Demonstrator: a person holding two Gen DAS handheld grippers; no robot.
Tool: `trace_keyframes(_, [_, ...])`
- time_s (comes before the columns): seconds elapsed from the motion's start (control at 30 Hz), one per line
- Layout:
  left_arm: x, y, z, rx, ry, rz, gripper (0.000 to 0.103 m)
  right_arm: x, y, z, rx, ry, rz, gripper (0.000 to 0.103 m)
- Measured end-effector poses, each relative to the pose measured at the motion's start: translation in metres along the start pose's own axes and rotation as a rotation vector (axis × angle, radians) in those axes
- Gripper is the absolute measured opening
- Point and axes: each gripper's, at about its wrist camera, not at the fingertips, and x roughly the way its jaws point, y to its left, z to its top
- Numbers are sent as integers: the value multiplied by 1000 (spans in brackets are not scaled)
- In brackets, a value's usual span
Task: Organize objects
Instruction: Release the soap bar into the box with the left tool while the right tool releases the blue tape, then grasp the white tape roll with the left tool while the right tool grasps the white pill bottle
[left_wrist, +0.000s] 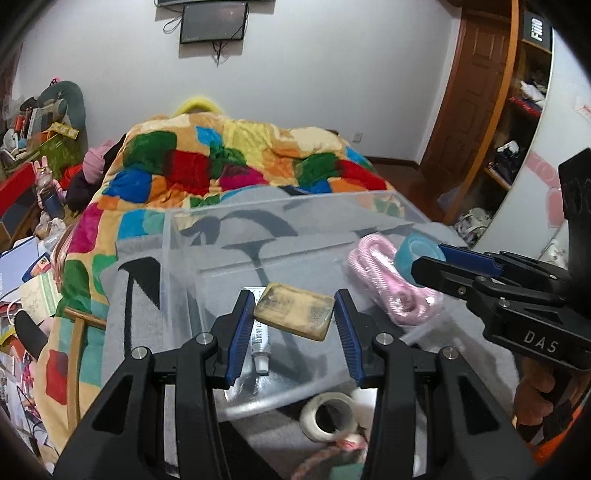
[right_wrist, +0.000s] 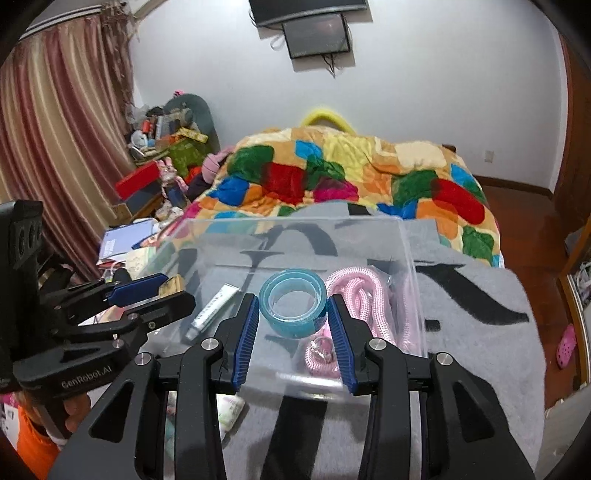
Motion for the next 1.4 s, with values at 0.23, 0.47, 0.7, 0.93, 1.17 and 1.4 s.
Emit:
trace_keyframes(0.23, [9,-7,1,34,13,22,44,29,3,-7,-24,79,-3,35])
trace_keyframes(0.47, [10,-11,1,42,27,24,55,24,8,-10,-50,87,-3,36])
trace_keyframes(0.7, [-14,-10,0,42,-24,27,64,3,8,-14,-65,57,-6,41])
trace_keyframes(0.93, [-46,-8,-9,43,-91,37,77,-22,13,-23,-74,22,25,42])
trace_keyframes(1.17, [-60,-4,-24,45,-95,31,78,-29,25,-39,-83,30,54,42])
trace_keyframes(1.4, [-56,-2,-51,61,-48,39,78,-12,40,-59,-94,94,85,42])
